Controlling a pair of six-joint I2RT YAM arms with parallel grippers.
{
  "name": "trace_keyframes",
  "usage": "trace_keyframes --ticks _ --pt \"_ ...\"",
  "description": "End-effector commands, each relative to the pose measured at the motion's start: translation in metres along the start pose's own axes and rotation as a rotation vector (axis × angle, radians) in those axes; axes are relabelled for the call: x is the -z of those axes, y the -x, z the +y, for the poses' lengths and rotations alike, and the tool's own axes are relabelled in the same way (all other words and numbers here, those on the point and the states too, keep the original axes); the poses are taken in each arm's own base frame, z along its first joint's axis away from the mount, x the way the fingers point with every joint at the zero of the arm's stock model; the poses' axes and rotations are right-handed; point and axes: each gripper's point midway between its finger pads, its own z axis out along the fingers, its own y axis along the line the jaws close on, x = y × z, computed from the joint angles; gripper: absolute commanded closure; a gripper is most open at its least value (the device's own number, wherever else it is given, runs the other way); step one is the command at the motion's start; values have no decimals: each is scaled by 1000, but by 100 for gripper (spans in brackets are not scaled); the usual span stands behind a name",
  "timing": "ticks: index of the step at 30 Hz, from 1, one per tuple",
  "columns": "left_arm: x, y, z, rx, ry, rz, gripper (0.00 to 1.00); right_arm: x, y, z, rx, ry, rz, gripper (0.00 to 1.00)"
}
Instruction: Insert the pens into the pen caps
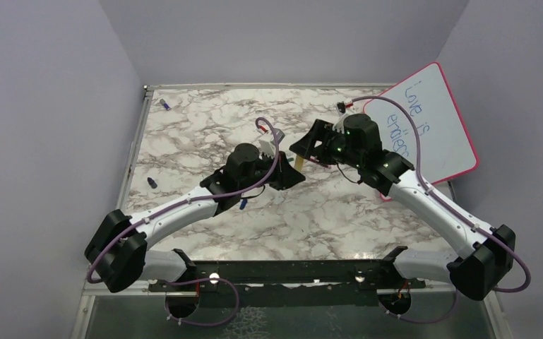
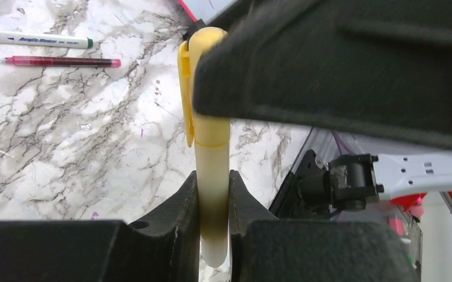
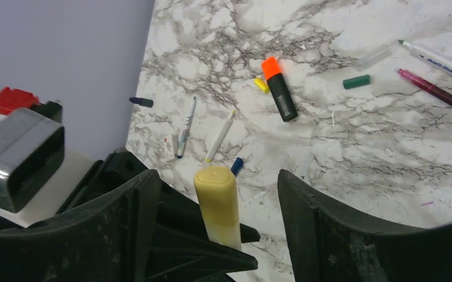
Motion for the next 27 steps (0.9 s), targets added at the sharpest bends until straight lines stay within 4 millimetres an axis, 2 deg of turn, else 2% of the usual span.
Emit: trace_keyframes --ticks 1,5,9,13,18,22,27 --pt "21 -4 -22 -56 -110 8 100 24 21 38 41 128 -45 18" --pt "34 -5 -31 -86 -147 7 100 37 18 60 65 261 -38 11" --pt "42 -6 -45 -127 -222 12 100 40 16 64 61 289 -39 9" --pt "53 -5 -62 -168 -308 6 100 44 25 68 59 302 -88 8" --pt "67 -3 -79 -208 -385 3 100 45 26 80 75 357 -68 15" --pt "73 -1 -88 -221 -418 -1 100 52 14 93 106 454 -16 25" --pt "74 0 -90 -209 -423 -4 100 62 -1 97 121 523 26 32"
